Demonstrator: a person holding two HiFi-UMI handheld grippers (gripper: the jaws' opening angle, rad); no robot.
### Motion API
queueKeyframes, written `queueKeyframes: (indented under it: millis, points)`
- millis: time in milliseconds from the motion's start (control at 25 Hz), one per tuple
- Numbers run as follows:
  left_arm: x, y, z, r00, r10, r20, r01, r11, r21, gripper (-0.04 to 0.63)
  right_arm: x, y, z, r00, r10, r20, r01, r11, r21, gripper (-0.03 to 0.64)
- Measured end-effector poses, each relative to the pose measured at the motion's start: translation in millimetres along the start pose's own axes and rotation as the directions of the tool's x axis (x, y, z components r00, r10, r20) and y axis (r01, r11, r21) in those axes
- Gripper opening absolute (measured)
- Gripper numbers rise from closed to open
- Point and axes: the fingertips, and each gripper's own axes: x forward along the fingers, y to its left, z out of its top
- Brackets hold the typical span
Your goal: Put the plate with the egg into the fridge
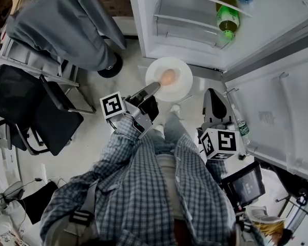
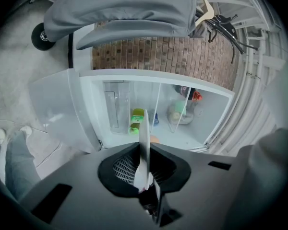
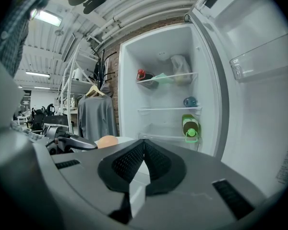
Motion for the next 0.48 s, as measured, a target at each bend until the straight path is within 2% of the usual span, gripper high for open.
queueKeyframes:
  millis: [480]
  points:
    - [41.9, -4.3, 26.7, 1.000, -0.009, 0.027, 0.009, 1.000, 0.006, 0.037, 47.9, -15.6, 19.6, 0.999, 0.052, -0.010, -0.052, 0.997, -0.048, 0.006]
